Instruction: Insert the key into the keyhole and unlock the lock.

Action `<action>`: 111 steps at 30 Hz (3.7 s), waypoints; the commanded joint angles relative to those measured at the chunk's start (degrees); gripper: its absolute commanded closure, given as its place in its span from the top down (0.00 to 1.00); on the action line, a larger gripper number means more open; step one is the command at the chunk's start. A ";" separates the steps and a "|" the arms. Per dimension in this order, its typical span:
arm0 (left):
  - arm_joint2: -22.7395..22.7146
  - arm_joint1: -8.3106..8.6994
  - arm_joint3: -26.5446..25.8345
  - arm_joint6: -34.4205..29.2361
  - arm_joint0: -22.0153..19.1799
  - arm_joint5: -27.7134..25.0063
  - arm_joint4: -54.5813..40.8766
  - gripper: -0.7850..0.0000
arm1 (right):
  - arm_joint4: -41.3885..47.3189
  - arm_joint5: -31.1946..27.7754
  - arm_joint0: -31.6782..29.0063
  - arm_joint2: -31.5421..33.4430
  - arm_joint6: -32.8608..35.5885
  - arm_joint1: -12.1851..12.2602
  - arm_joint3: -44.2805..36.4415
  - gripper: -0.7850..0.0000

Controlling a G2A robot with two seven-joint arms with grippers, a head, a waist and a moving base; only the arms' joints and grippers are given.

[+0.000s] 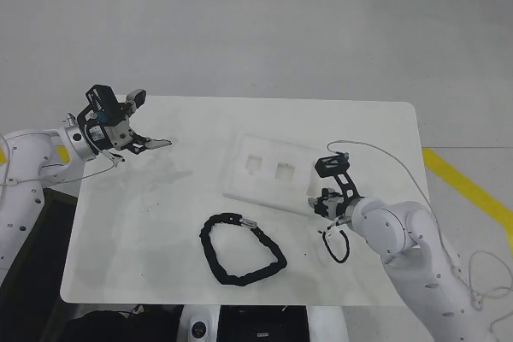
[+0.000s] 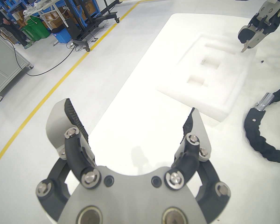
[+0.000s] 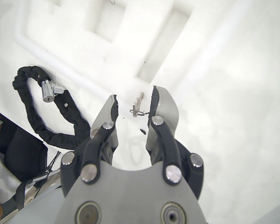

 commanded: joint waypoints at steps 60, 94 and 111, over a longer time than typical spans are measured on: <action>0.00 0.00 0.00 0.00 0.00 0.00 0.00 1.00 | -8.09 2.19 1.13 3.54 14.62 -0.66 -10.05 0.00; 1.46 -0.38 -9.92 -1.78 4.42 -2.21 3.20 1.00 | 27.82 -19.17 -15.15 24.73 -10.23 0.47 -10.17 0.00; 9.21 -1.96 -21.69 4.09 9.03 -4.73 22.16 1.00 | 27.82 -19.17 -15.15 24.73 -10.23 0.47 -10.17 0.00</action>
